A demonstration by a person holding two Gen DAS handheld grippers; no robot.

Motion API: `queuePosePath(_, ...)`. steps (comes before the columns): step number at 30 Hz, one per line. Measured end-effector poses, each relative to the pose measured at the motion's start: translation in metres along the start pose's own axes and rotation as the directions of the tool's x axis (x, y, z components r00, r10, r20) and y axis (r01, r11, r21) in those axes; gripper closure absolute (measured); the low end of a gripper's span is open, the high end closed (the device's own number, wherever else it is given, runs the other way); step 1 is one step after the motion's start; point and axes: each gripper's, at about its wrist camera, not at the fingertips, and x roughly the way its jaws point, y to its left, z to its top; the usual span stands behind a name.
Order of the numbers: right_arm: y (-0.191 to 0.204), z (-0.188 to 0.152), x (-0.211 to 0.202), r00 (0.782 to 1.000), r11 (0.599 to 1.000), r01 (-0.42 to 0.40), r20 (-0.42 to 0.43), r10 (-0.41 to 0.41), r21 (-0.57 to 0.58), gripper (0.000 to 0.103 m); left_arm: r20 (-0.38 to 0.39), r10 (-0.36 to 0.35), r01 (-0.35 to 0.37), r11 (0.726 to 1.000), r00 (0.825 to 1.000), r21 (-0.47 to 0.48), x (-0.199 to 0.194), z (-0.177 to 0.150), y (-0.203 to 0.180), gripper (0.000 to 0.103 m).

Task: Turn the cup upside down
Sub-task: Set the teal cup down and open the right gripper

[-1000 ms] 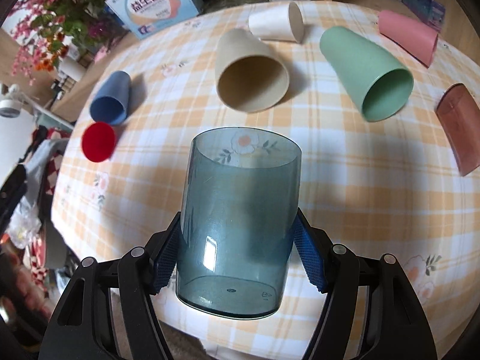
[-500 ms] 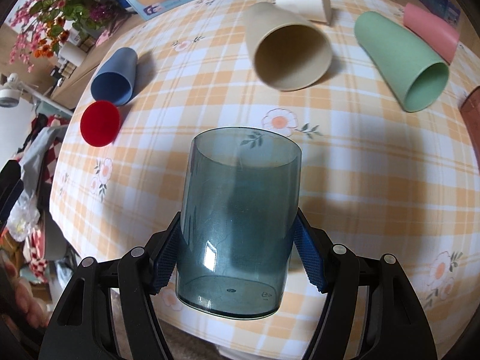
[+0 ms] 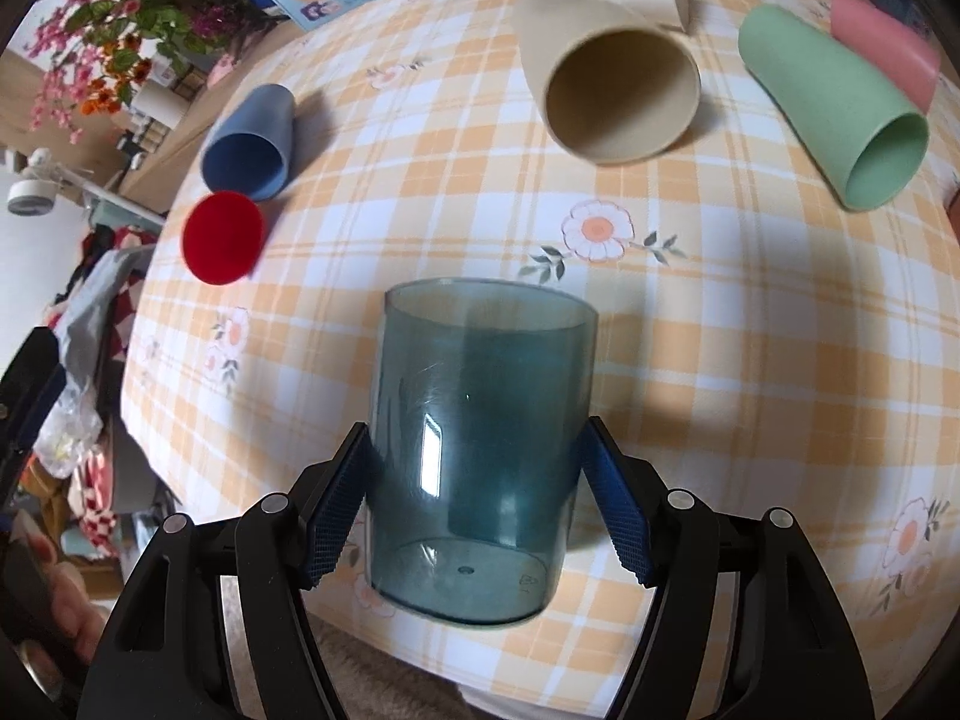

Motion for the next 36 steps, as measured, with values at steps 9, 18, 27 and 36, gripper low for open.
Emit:
queuePosePath(9,-0.008,0.004,-0.045,0.992,0.999,-0.048,0.119,0.049,-0.01,0.017,0.019,-0.043,0.043,0.999,0.999,0.026,-0.009,0.001,-0.018,0.018)
queuePosePath(18,-0.049,-0.005,-0.094,0.966,1.0,0.019,0.256,-0.019,-0.001,0.015,0.019,-0.105,0.103,0.989,0.994,0.103,-0.015,-0.016,-0.052,0.018)
queuePosePath(27,-0.078,-0.03,-0.133,0.908,0.994,0.104,0.409,-0.089,-0.015,0.015,-0.003,-0.155,0.151,0.963,0.988,0.224,-0.016,-0.04,-0.094,0.018)
queuePosePath(36,-0.095,-0.054,-0.141,0.869,0.982,0.189,0.462,-0.175,0.017,0.015,-0.055,-0.179,0.187,0.931,0.982,0.312,-0.004,-0.067,-0.129,0.018)
